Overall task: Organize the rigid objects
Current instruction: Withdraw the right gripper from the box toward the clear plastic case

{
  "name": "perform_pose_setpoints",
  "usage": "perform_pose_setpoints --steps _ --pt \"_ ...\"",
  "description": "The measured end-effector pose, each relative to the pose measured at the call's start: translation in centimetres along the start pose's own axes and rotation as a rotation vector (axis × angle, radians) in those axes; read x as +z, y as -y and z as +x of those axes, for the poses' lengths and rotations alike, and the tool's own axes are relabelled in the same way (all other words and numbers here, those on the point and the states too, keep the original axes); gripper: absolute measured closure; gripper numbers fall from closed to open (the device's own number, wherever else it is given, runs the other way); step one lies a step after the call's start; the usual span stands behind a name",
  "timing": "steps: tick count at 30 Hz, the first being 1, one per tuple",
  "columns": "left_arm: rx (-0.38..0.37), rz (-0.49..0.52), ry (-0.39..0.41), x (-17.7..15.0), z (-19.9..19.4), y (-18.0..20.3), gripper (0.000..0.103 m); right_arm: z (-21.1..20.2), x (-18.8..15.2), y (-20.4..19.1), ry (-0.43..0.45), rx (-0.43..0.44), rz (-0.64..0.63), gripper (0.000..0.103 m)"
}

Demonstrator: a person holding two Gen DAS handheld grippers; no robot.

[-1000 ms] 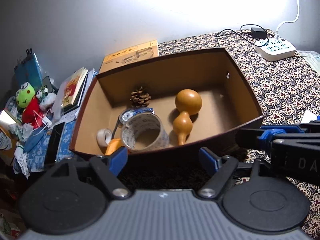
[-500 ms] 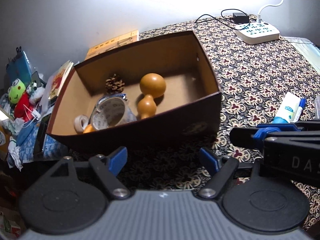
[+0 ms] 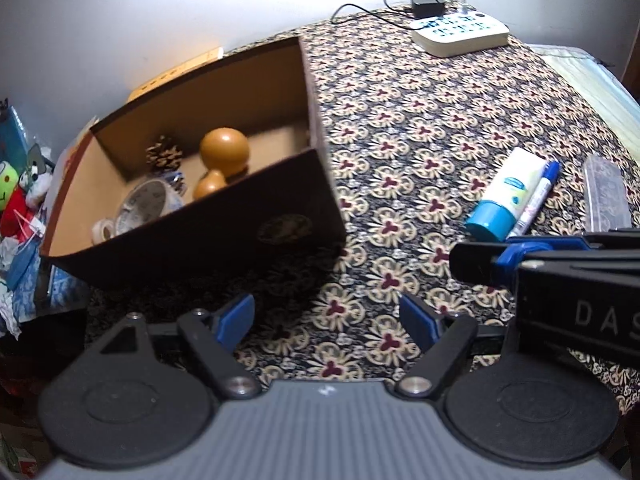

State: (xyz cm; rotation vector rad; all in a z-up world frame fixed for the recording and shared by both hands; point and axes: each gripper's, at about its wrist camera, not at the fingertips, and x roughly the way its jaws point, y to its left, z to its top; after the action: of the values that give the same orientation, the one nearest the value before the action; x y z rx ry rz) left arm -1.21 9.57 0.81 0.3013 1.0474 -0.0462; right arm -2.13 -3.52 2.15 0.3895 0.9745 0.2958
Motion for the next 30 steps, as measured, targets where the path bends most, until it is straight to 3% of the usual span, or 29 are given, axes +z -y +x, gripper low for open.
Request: perform_pose_setpoints --steps 15,30 --pt "-0.024 0.089 -0.012 0.2 0.0 4.3 0.021 -1.8 -1.0 4.5 0.02 -0.023 0.101 0.085" --pt "-0.122 0.176 -0.022 1.0 0.8 8.3 0.021 -3.9 -1.6 8.5 0.081 -0.057 0.207 0.085"
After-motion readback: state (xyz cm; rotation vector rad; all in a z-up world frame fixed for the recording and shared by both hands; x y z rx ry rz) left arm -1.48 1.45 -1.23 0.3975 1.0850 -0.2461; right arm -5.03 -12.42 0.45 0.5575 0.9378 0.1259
